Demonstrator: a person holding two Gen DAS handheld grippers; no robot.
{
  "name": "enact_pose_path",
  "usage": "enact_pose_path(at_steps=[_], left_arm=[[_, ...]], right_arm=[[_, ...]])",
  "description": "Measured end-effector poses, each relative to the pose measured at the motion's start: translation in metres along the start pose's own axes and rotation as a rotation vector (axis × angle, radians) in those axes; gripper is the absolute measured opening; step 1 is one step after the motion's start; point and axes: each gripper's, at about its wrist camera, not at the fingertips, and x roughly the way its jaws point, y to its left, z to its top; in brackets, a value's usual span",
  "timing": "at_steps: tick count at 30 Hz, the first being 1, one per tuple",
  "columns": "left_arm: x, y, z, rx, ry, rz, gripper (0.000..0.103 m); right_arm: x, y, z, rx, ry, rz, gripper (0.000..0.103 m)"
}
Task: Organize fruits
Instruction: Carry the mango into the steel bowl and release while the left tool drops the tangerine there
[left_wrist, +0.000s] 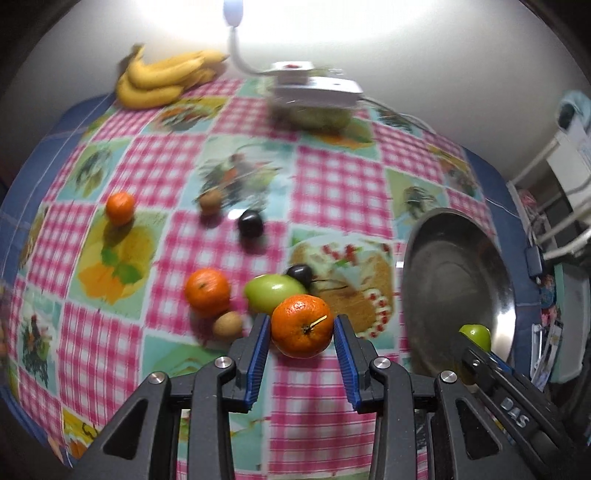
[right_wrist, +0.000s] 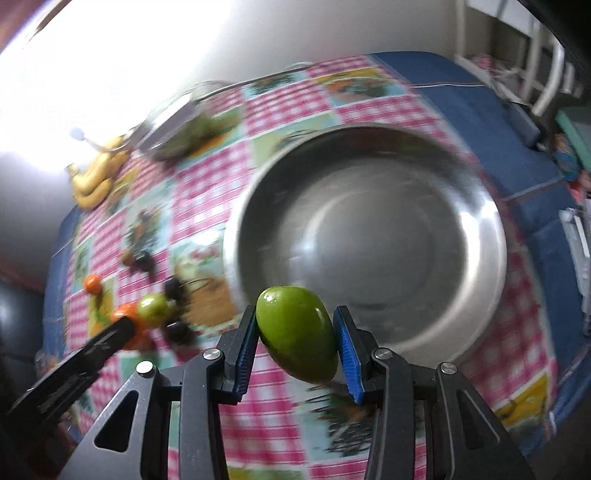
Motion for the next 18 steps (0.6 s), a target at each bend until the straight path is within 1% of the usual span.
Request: enact_pose_path(at_steps=[2, 8, 15, 18], left_arm=[[0.001, -0.018, 0.001, 0.047, 0.001, -0.010, 0.038], [0.012, -0.062, 0.004, 0.147, 0.009, -0.029, 0.038], [0.027, -0.096, 0.009, 0.226, 0.000, -0.057, 0.038], [0.036, -0.108, 0.014, 0.242, -0.006, -0.067, 0.038]], right_arm=[[0.000, -0.009, 0.002, 0.018, -0.008, -0.033, 0.043], [-0.002, -0.032, 0.010, 0.072, -0.021, -0.064, 0.043], [-0.002, -0.057, 0.021, 0.141, -0.040, -0.097, 0.043], [-0.004, -0.068, 0.028, 0.176, -0.071, -0.092, 0.043]])
